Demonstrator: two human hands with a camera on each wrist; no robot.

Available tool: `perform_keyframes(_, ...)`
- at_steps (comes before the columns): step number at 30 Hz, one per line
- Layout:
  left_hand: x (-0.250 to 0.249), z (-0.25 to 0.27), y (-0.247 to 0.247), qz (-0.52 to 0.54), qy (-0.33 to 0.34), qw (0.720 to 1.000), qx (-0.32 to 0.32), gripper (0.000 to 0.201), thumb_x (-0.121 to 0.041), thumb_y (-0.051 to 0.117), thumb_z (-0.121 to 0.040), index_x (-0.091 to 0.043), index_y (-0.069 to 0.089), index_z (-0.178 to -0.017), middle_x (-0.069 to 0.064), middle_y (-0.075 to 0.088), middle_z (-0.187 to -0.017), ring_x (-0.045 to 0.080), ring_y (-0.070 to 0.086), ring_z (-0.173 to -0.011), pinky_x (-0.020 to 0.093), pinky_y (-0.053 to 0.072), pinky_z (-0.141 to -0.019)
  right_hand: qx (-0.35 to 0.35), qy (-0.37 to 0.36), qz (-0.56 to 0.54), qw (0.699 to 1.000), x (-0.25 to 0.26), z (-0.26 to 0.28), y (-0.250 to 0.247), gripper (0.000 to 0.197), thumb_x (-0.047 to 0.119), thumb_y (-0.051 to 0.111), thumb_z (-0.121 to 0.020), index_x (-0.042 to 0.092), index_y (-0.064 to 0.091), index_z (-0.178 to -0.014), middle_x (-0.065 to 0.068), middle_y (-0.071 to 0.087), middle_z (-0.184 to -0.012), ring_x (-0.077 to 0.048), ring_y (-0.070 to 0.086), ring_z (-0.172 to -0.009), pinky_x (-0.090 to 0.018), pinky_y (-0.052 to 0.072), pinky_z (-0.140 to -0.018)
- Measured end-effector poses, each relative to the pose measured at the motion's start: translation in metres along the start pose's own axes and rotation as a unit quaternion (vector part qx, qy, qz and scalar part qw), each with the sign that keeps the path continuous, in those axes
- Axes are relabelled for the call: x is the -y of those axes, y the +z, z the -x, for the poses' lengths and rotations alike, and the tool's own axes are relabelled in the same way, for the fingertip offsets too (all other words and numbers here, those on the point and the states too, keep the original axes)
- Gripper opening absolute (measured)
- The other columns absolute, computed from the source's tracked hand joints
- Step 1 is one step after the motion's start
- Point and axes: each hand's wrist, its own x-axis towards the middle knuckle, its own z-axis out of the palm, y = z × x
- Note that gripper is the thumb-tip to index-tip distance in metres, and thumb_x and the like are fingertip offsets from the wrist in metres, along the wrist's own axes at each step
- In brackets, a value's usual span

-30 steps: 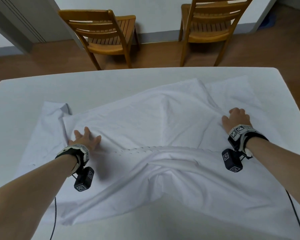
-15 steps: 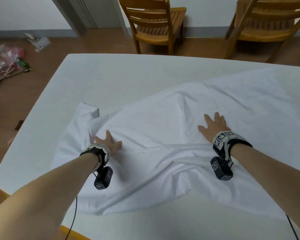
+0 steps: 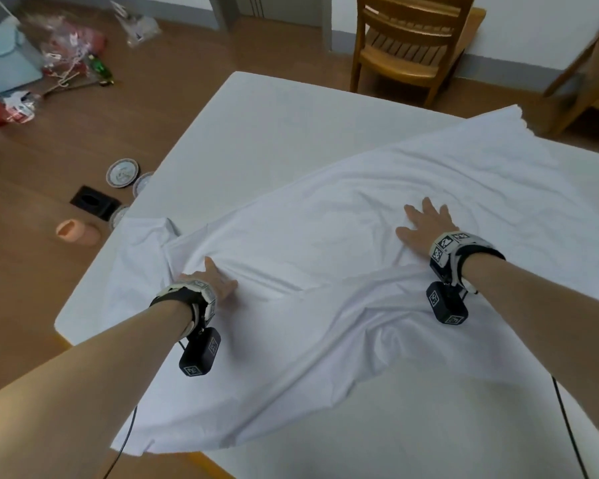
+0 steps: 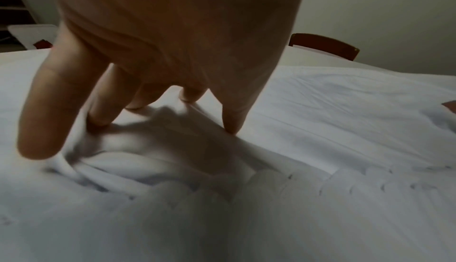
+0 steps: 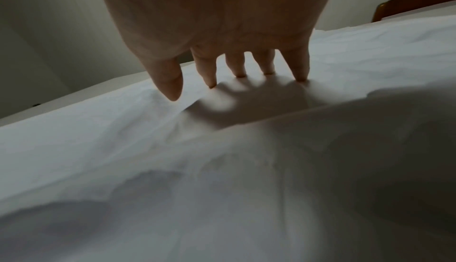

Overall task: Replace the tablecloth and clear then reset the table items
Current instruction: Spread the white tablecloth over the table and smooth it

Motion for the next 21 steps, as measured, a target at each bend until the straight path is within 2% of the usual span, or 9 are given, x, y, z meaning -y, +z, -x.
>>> perform_keyframes(3, 0.018, 0.007, 0.001, 0.028, -0.007, 1.0, 0.011, 0.087, -0.055, 0.048, -0.087, -0.021, 0.002, -0.154, 0.022, 0.035, -0.149, 0.045, 0.04, -0.132, 0.046, 0.037, -0.108, -0.002, -0.021, 0.016, 1.0, 0.033, -0.004, 0.002, 0.064, 0.05, 0.039, -0.093, 0.031, 0.02, -0.152, 0.003, -0.003, -0.163, -0.025, -0.004, -0.15, -0.052, 0.017, -0.117)
perform_keyframes(5, 0.018, 0.022, 0.002, 0.033, 0.011, 0.999, -0.02, 0.066, -0.042, 0.049, -0.087, -0.017, 0.026, -0.144, 0.021, 0.035, -0.141, 0.043, 0.044, -0.125, 0.046, 0.042, -0.1, -0.045, -0.056, 0.018, 0.997, 0.049, 0.004, 0.004, 0.059, 0.047, 0.044, -0.094, 0.025, 0.032, -0.148, -0.003, 0.011, -0.162, -0.025, 0.005, -0.149, -0.045, 0.021, -0.116)
perform_keyframes(8, 0.013, 0.046, 0.008, 0.034, 0.087, 0.991, -0.094, 0.044, -0.029, 0.053, -0.085, -0.014, 0.046, -0.126, 0.012, 0.037, -0.13, 0.033, 0.04, -0.122, 0.045, 0.044, -0.094, -0.096, -0.13, -0.015, 0.987, 0.067, 0.029, 0.009, 0.044, 0.04, 0.055, -0.089, 0.02, 0.056, -0.128, -0.002, 0.045, -0.135, -0.023, 0.034, -0.132, -0.041, 0.041, -0.102)
perform_keyframes(10, 0.01, 0.06, 0.02, 0.066, 0.15, 0.982, -0.096, 0.051, -0.034, 0.059, -0.083, -0.016, 0.049, -0.13, 0.01, 0.04, -0.133, 0.031, 0.04, -0.125, 0.044, 0.043, -0.099, -0.051, -0.169, -0.053, 0.983, 0.072, 0.051, 0.02, 0.038, 0.045, 0.063, -0.083, 0.026, 0.061, -0.116, 0.006, 0.054, -0.119, -0.016, 0.048, -0.12, -0.037, 0.045, -0.096)
perform_keyframes(12, 0.007, 0.079, 0.036, 0.074, 0.19, 0.977, -0.063, 0.06, -0.045, 0.063, -0.083, -0.016, 0.05, -0.133, 0.01, 0.043, -0.134, 0.03, 0.044, -0.124, 0.042, 0.042, -0.101, 0.019, -0.203, -0.014, 0.979, 0.07, 0.073, 0.038, 0.053, 0.056, 0.067, -0.075, 0.032, 0.058, -0.121, 0.01, 0.055, -0.119, -0.014, 0.053, -0.116, -0.035, 0.046, -0.097)
perform_keyframes(14, 0.003, 0.099, 0.056, 0.029, 0.189, 0.98, -0.048, 0.062, -0.053, 0.064, -0.079, -0.017, 0.051, -0.128, 0.008, 0.049, -0.13, 0.029, 0.048, -0.12, 0.041, 0.042, -0.098, 0.063, -0.217, 0.117, 0.967, 0.062, 0.093, 0.054, 0.068, 0.057, 0.07, -0.074, 0.031, 0.049, -0.133, 0.003, 0.051, -0.127, -0.021, 0.052, -0.12, -0.036, 0.044, -0.098)
perform_keyframes(15, 0.002, 0.109, 0.065, -0.012, 0.177, 0.983, -0.054, 0.058, -0.052, 0.063, -0.079, -0.019, 0.051, -0.125, 0.006, 0.054, -0.127, 0.028, 0.05, -0.119, 0.041, 0.04, -0.097, 0.062, -0.222, 0.17, 0.958, 0.055, 0.101, 0.061, 0.061, 0.052, 0.071, -0.074, 0.031, 0.051, -0.128, 0.0, 0.052, -0.122, -0.025, 0.054, -0.116, -0.035, 0.046, -0.093)
perform_keyframes(18, 0.006, 0.143, 0.089, -0.113, 0.161, 0.975, -0.107, 0.029, -0.034, 0.053, -0.086, -0.026, 0.055, -0.114, 0.0, 0.065, -0.111, 0.023, 0.057, -0.113, 0.045, 0.027, -0.103, 0.008, -0.252, 0.198, 0.947, 0.028, 0.132, 0.068, 0.018, 0.038, 0.066, -0.076, 0.027, 0.052, -0.081, 0.002, 0.054, -0.093, -0.026, 0.06, -0.096, -0.03, 0.04, -0.07)
perform_keyframes(21, 0.014, 0.179, 0.112, -0.108, 0.181, 0.966, -0.15, 0.012, -0.025, 0.05, -0.088, -0.021, 0.06, -0.09, -0.001, 0.061, -0.091, 0.025, 0.061, -0.099, 0.045, 0.031, -0.104, -0.033, -0.274, 0.208, 0.938, -0.008, 0.167, 0.068, 0.019, 0.035, 0.063, -0.081, 0.025, 0.049, -0.076, 0.008, 0.048, -0.088, -0.021, 0.056, -0.087, -0.031, 0.039, -0.069)
